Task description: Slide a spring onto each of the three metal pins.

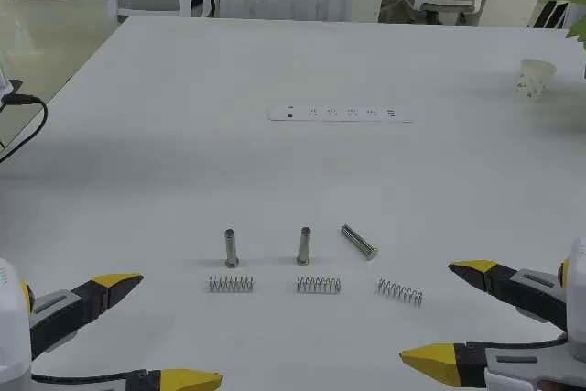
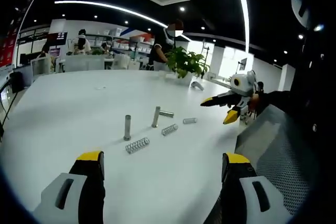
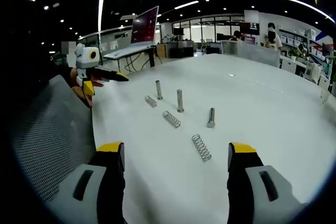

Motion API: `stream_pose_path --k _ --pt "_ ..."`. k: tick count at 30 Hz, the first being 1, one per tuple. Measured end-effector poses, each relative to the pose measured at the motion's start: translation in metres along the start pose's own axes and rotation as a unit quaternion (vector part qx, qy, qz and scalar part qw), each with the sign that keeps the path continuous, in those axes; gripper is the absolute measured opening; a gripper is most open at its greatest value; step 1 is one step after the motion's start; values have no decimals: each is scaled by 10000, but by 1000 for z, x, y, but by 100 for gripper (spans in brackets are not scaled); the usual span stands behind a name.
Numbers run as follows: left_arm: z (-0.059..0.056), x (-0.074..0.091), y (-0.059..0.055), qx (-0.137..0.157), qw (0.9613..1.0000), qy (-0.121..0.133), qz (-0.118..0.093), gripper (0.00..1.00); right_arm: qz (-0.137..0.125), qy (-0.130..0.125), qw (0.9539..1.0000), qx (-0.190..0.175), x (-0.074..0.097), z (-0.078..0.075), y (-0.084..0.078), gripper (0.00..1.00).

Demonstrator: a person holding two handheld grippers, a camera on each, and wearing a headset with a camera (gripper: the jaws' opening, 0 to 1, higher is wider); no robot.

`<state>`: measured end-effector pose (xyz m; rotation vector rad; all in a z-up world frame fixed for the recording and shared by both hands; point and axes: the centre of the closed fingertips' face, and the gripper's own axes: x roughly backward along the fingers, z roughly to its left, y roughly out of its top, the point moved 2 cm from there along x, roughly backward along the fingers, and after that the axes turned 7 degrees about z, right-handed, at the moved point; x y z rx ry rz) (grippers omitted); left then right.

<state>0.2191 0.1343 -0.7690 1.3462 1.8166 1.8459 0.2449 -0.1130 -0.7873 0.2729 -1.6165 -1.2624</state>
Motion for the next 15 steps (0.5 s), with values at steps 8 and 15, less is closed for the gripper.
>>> stream_pose_path --k 8,15 --pt "0 0 1 -11 10000 1 -35 90 12 4 10000 -6 -1 0 0 80" --pt "0 -1 1 -12 10000 -13 -28 89 10 5 10000 -8 -1 0 0 80"
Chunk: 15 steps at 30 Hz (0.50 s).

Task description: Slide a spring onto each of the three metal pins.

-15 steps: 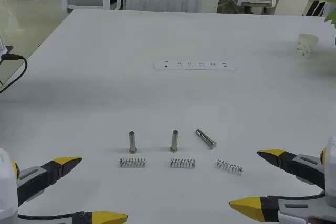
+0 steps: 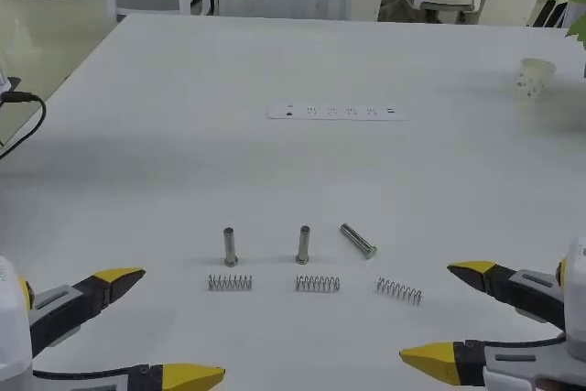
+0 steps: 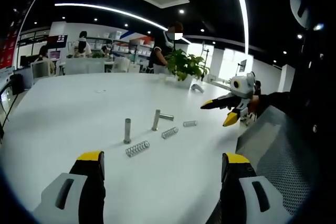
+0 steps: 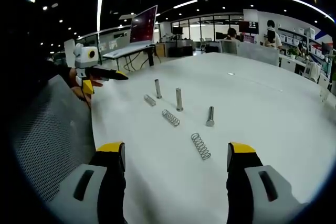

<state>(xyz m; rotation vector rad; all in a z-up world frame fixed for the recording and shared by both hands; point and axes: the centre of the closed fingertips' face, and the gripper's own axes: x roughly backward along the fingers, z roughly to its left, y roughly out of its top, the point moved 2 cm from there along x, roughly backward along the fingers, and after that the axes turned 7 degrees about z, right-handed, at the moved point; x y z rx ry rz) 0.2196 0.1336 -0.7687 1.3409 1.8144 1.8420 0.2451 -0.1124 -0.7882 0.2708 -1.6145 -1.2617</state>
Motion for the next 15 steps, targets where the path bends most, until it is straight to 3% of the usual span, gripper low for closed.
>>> stream_pose_path --k 15 --pt "1 -2 0 10 10000 -7 7 88 29 8 10000 0 -1 0 -1 79"
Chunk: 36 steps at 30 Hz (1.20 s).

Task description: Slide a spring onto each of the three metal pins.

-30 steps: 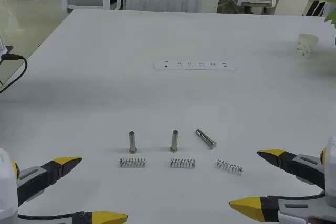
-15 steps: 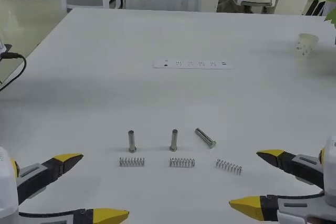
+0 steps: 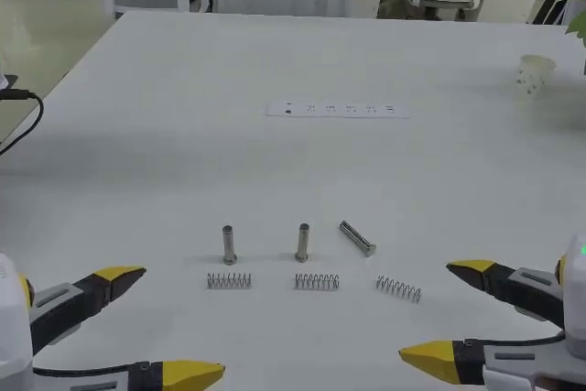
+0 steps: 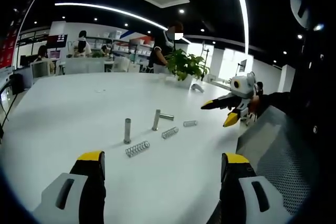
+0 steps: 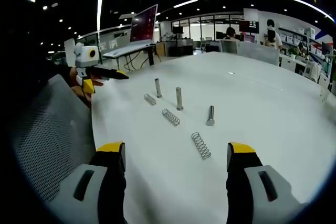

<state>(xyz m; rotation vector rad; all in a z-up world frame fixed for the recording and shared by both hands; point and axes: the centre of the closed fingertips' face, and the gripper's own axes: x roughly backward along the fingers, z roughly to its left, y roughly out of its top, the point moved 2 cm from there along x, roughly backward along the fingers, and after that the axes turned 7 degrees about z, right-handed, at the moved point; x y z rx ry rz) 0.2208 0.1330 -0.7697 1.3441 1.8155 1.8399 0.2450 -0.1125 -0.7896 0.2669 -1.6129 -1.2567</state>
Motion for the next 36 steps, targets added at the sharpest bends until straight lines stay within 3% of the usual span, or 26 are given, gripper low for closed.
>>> stream_pose_path --k 36 --pt "-2 0 0 -34 10000 -10 35 88 18 24 10000 3 1 2 0 78"
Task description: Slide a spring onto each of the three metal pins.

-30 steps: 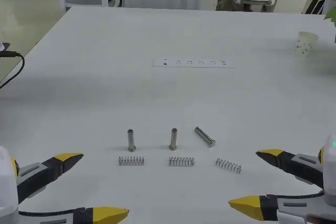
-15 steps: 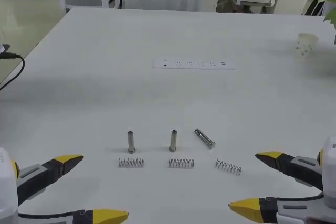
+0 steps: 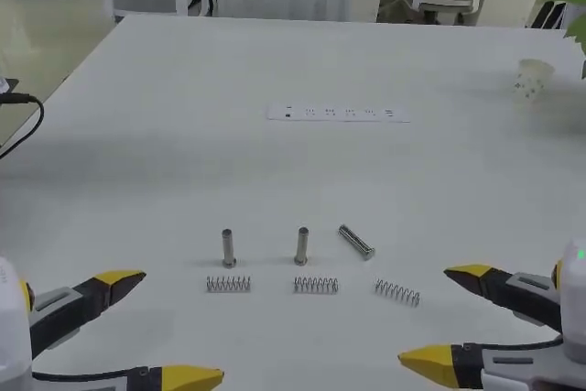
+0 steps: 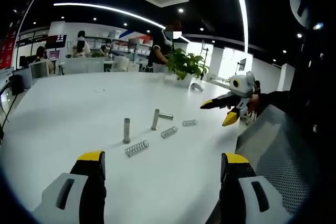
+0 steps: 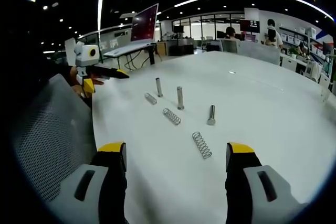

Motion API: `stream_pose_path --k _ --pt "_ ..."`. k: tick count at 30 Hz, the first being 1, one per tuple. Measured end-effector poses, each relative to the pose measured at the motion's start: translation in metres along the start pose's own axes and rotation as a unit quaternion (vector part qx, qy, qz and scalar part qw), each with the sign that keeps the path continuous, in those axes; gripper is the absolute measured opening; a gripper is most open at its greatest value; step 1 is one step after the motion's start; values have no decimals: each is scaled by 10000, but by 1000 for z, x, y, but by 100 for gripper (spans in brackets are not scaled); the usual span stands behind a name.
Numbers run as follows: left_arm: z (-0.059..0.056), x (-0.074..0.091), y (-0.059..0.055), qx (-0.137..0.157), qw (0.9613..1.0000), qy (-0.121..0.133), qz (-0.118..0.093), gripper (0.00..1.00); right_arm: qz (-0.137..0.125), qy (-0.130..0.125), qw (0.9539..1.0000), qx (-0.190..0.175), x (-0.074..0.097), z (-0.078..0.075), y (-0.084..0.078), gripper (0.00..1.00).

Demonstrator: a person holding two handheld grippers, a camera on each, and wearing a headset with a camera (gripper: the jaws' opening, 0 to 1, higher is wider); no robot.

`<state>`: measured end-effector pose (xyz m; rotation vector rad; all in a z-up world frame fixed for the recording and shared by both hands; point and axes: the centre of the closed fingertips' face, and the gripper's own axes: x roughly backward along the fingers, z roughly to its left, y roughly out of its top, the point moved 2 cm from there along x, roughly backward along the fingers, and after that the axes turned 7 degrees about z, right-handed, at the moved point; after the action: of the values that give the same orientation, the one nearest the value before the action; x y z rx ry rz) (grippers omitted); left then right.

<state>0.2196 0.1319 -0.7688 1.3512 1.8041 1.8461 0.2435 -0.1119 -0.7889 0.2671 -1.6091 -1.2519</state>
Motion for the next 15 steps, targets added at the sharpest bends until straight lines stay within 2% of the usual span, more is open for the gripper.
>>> stream_pose_path --k 15 --pt "0 -2 1 10 10000 -6 -15 87 -4 -44 10000 -28 1 -4 0 77"
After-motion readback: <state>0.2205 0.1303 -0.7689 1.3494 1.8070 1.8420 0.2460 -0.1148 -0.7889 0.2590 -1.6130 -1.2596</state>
